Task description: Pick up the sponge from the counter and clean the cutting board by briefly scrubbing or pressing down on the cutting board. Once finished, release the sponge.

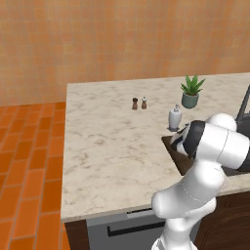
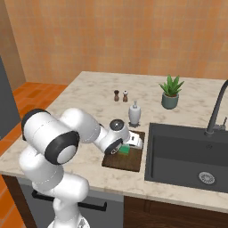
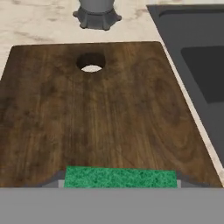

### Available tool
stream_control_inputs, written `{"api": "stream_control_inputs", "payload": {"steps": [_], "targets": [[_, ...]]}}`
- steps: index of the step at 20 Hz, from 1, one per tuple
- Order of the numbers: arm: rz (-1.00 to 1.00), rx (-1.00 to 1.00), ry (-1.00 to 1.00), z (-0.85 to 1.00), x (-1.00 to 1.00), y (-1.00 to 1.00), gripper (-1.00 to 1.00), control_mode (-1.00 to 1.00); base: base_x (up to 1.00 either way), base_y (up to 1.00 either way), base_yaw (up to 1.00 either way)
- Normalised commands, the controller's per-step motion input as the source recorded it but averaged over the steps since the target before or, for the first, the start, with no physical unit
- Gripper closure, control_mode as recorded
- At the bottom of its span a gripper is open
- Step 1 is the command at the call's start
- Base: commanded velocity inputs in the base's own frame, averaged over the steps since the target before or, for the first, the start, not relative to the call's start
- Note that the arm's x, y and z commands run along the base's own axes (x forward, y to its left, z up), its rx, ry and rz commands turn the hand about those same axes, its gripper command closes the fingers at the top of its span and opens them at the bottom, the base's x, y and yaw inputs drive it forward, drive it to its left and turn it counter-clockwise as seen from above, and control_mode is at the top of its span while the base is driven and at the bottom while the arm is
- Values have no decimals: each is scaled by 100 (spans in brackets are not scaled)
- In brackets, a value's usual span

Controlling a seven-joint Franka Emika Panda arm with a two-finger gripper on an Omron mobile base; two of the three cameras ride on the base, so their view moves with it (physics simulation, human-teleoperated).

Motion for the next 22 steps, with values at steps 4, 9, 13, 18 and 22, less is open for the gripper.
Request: {"api": "stream_control_inputs", "payload": {"steps": [4,9,13,18,22], "targets": [[0,1,1,0,51,20,100,-100,0,0,0],[0,0,0,0,-7,5,100,-100,0,0,0],[0,0,0,0,-51,2,100,-100,0,0,0],[0,0,0,0,-53,3,100,-100,0,0,0],[0,0,1,0,-28,4,100,-100,0,0,0]]}}
